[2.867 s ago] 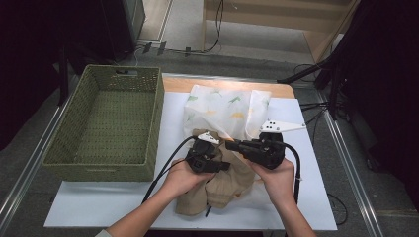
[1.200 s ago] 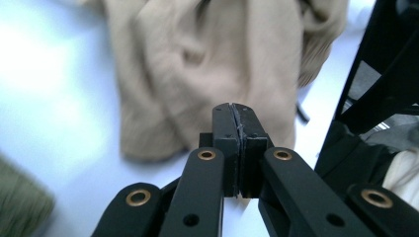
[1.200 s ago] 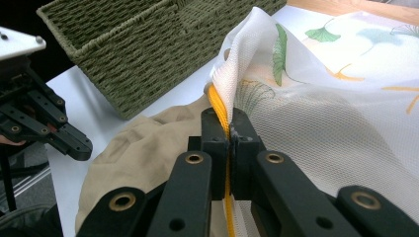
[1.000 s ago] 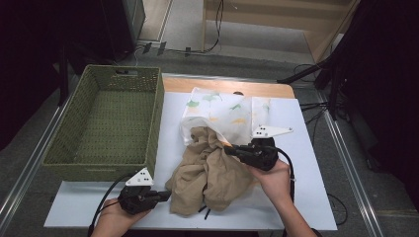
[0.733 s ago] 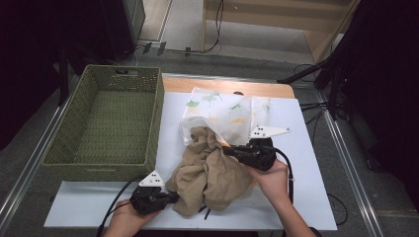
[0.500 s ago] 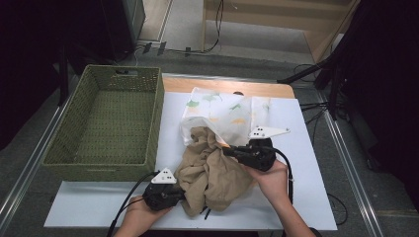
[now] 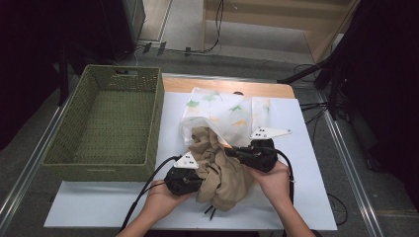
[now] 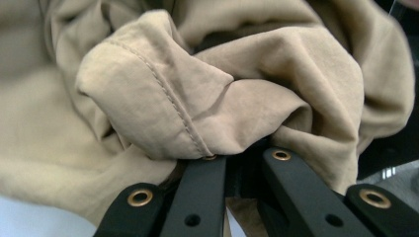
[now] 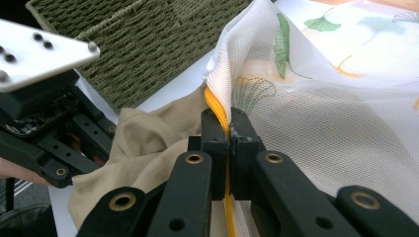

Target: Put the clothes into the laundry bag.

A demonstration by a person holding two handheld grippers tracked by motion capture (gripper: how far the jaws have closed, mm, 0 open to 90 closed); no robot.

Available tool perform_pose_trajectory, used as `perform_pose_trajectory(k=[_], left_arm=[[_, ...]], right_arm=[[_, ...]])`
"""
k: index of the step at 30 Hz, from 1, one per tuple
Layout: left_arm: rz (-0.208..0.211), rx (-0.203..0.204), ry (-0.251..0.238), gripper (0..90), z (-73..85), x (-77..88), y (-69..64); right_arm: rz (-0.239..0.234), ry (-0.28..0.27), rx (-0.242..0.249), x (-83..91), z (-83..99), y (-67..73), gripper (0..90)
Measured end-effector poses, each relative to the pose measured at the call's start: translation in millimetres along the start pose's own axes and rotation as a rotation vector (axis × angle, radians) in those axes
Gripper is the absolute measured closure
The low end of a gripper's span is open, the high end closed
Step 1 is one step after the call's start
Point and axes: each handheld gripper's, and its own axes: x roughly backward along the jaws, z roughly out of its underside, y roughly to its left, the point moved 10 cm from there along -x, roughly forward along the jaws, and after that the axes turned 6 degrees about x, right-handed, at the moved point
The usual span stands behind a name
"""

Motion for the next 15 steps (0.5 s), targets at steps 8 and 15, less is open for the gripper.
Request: perform_pose_trajectory(k=[8, 15], left_arm=[[0.0, -0.037, 0.004, 90.0, -27.4, -7.9, -8.8], [-0.001, -0.061, 0.003, 90.0, -47.5, -14.5, -17.2]], right_arm=[[0.009, 0.001, -0.005, 2.7, 2.6, -2.7, 88.4], [0.018, -0.016, -0.02, 9.0, 1.8, -3.7, 88.4]])
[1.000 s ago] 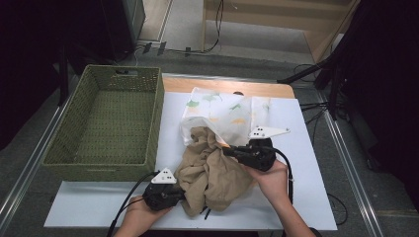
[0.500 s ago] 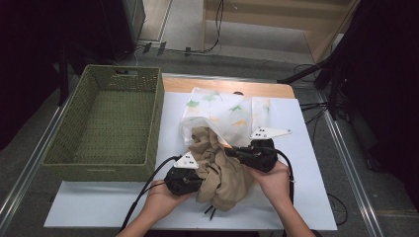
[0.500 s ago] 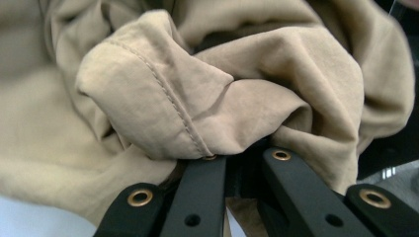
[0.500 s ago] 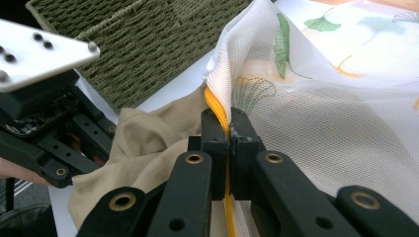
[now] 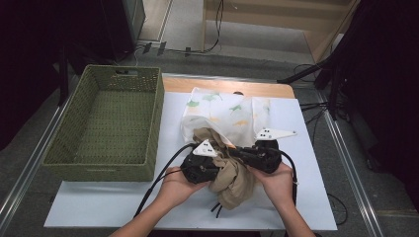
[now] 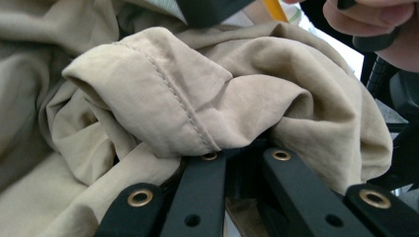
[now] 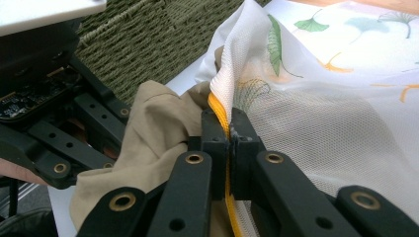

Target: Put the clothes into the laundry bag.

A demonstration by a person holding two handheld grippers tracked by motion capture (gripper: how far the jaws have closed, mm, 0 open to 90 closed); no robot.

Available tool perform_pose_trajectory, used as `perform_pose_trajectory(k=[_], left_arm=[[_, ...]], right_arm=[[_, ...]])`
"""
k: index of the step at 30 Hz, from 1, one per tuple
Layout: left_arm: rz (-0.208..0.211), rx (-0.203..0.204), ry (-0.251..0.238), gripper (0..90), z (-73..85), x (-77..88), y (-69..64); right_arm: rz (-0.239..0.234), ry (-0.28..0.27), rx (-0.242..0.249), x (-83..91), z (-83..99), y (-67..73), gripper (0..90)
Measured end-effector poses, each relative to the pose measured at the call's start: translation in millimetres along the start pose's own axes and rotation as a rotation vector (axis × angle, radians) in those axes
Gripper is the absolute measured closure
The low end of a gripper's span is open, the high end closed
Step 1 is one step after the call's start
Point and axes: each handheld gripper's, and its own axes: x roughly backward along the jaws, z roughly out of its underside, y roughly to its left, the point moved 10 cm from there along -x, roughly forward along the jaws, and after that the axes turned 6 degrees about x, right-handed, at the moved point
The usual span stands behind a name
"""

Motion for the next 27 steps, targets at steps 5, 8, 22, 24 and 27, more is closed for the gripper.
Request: perform_pose_trajectory(k=[5, 8, 22, 24, 27], left_arm=[[0.032, 0.037, 0.008, 90.0, -10.5, -11.9, -1.8], [0.033, 0.024, 0.027, 90.0, -16.1, -21.6, -4.4], [0.015, 0.051, 0.053, 90.0, -29.8, -46.2, 13.7], [0.016, 0.06, 0.054, 90.0, -30.3, -45.6, 16.6], [0.015, 0.056, 0.062, 90.0, -30.5, -43.5, 16.4]], right_arm=[[-0.007, -0.034, -0.025, 8.2, -2.3, -1.0, 88.5], [-0.003, -0.049, -0.031, 14.7, -4.0, -1.0, 88.5], [-0.009, -0.137, -0.015, 55.8, -21.9, 16.5, 88.7], [-0.017, -0.152, -0.018, 62.1, -25.5, 21.3, 88.8], [-0.014, -0.169, -0.006, 70.7, -30.5, 26.0, 88.8]])
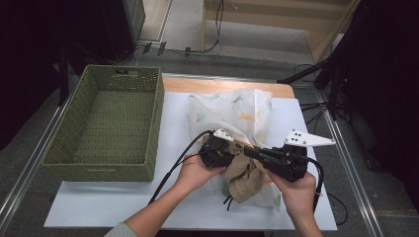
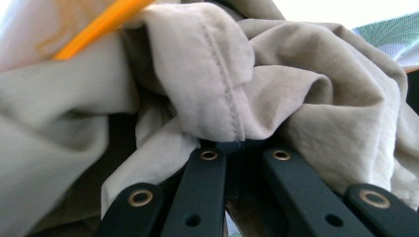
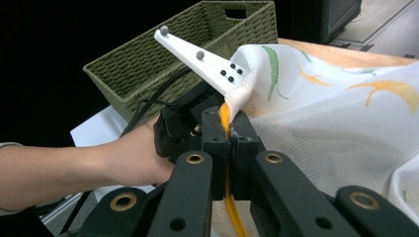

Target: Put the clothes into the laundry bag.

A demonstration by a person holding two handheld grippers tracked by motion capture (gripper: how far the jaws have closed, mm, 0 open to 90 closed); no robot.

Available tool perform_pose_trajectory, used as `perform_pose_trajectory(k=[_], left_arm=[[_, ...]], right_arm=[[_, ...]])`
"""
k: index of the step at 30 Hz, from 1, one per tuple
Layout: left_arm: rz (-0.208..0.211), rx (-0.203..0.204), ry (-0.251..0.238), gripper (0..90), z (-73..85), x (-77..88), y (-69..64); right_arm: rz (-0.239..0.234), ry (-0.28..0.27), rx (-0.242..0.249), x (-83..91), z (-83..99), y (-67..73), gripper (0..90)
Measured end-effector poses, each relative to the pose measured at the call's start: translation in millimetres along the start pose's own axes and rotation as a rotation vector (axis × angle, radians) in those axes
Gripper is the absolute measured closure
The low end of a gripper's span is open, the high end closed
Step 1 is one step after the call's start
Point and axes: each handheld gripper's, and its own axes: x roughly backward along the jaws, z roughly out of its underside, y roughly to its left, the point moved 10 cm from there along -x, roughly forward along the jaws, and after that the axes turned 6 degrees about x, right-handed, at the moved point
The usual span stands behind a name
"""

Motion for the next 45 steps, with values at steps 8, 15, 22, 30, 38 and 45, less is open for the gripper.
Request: perform_pose_trajectory(k=[8, 15, 22, 30, 38, 45], left_arm=[[0.032, -0.038, -0.056, 90.0, -9.5, 12.1, -20.3], [0.034, -0.037, -0.048, 90.0, -15.7, 1.1, -22.5], [0.023, -0.021, -0.028, 90.0, -18.2, -22.9, -18.9], [-0.001, 0.062, -0.017, 90.0, -23.8, -32.1, 2.6], [0.013, 0.004, 0.004, 90.0, -17.2, -12.2, 0.0], [0.01, -0.035, 0.017, 77.8, -5.7, 24.2, -0.5]], right_arm=[[0.038, 0.037, -0.012, -5.7, 16.1, -17.9, 88.7], [0.043, 0.053, -0.051, -7.1, 24.8, -30.7, 88.7], [0.047, 0.067, -0.075, -9.6, 32.9, -37.9, 88.7], [0.048, 0.083, -0.076, -12.1, 38.8, -40.1, 88.7], [0.059, 0.14, -0.072, -23.9, 54.3, -46.8, 88.7], [0.069, 0.156, -0.094, -23.8, 63.1, -58.3, 88.7]])
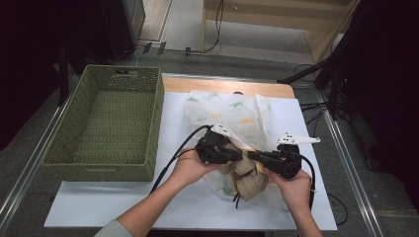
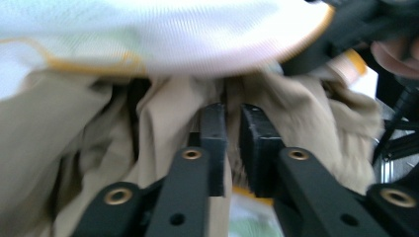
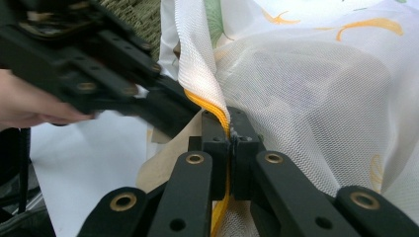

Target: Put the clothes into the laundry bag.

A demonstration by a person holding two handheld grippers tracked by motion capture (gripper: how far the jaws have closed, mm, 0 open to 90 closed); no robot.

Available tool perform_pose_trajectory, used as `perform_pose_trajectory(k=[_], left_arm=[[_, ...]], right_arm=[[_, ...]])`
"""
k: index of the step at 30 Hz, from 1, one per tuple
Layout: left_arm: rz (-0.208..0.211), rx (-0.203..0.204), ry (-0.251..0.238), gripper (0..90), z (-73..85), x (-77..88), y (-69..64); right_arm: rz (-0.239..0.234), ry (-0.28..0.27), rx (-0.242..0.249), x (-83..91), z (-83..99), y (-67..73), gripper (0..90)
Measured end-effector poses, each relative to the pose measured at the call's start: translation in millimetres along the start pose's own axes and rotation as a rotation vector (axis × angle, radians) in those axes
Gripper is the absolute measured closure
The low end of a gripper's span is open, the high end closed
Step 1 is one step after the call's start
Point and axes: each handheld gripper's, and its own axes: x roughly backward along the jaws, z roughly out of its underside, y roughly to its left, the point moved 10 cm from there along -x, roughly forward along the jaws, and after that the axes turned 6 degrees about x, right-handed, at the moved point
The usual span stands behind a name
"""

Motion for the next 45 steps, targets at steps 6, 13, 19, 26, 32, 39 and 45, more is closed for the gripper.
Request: perform_pose_trajectory(k=[6, 13, 19, 26, 32, 39, 45], left_arm=[[0.027, 0.009, 0.008, 52.8, 13.2, 20.6, -2.7], [0.036, -0.021, -0.012, 28.2, 27.4, 35.5, 2.0], [-0.021, -0.02, -0.039, 43.3, 31.3, 49.4, 24.2], [-0.085, 0.057, -0.069, 73.2, 26.2, 58.8, 51.2], [-0.123, 0.025, -0.061, 90.0, 13.2, 55.0, 51.1], [-0.209, 0.019, -0.075, 90.0, -6.3, 57.9, 71.4], [-0.214, 0.064, -0.021, 90.0, -1.7, 43.9, 89.6]], right_arm=[[0.006, -0.002, 0.005, 1.3, -0.4, -1.0, 88.7], [-0.003, 0.001, 0.001, 2.3, 0.4, -1.4, 88.7], [-0.007, 0.0, 0.004, 3.6, 0.2, -3.0, 88.7], [-0.012, -0.002, 0.004, 5.7, -1.4, -4.4, 88.7], [-0.015, -0.001, 0.001, 6.7, -2.0, -4.8, 88.7], [-0.012, -0.005, 0.004, 9.3, -2.8, -4.6, 88.7], [-0.01, -0.011, 0.004, 12.1, -4.6, -3.0, 88.7]])
